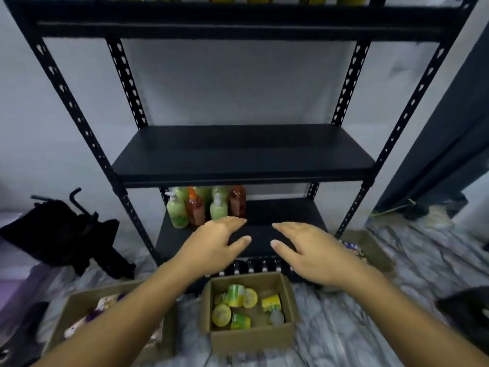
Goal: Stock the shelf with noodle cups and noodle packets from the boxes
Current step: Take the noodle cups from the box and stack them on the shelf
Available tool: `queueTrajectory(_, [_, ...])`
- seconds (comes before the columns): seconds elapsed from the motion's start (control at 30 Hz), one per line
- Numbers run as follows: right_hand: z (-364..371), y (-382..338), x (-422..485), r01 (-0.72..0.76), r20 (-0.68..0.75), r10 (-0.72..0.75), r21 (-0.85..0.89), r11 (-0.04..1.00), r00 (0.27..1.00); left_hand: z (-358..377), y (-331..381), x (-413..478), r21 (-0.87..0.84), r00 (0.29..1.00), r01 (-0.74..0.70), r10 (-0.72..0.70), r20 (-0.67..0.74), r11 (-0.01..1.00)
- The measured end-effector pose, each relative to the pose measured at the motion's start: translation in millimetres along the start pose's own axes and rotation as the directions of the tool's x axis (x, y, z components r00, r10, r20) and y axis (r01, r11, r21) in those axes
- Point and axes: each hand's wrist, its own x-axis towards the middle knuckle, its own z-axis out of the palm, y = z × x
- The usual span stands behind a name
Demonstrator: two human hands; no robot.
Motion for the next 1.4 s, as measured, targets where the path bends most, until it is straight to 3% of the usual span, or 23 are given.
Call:
queueTrajectory(0.23, [132.4, 7.5, -21.1, -0.136, 0.257, 0.118, 0.052, 0.989, 0.959, 113.7, -31.2, -48.4, -0.045, 0.939, 0.186, -0.164, 0.303, 0.982])
queueTrajectory(0.43, [202.7, 24.0, -25.4, -0.202, 0.436, 0.152, 0.070, 0.977, 0.887, 174.5, -47.7, -62.0, -0.050, 0.860, 0.326, -0.274, 0.430, 0.944])
queueTrajectory(0.57, [231.9, 44.0, -23.6, -0.306, 0.482, 0.238, 0.066, 0.950, 0.843, 203.0, -57.7, -61.5, -0.005, 0.799, 0.388, -0.334, 0.500, 0.922])
queueTrajectory(0.73, [254.0, 81.8, -10.0, -0.338, 0.501, 0.254, 0.082, 0.938, 0.827, 231.5, -66.7, -52.8, 0.009, 0.749, 0.473, -0.407, 0.523, 0.881])
queueTrajectory(1.13, [300.5, 156.8, 62.0, -0.295, 0.568, 0.192, 0.095, 0.951, 0.800, 291.8, -95.9, 3.9, -0.029, 0.736, 0.564, -0.486, 0.471, 0.825])
queueTrajectory(1.27, [357.2, 178.4, 102.5, -0.321, 0.574, 0.193, 0.130, 0.938, 0.795, 341.9, -142.9, 29.3, -0.022, 0.712, 0.598, -0.519, 0.473, 0.801])
queueTrajectory(1.4, [460.2, 205.6, 155.3, -0.331, 0.544, 0.197, 0.161, 0.930, 0.816, 425.0, -210.8, 58.8, -0.037, 0.689, 0.635, -0.544, 0.479, 0.771])
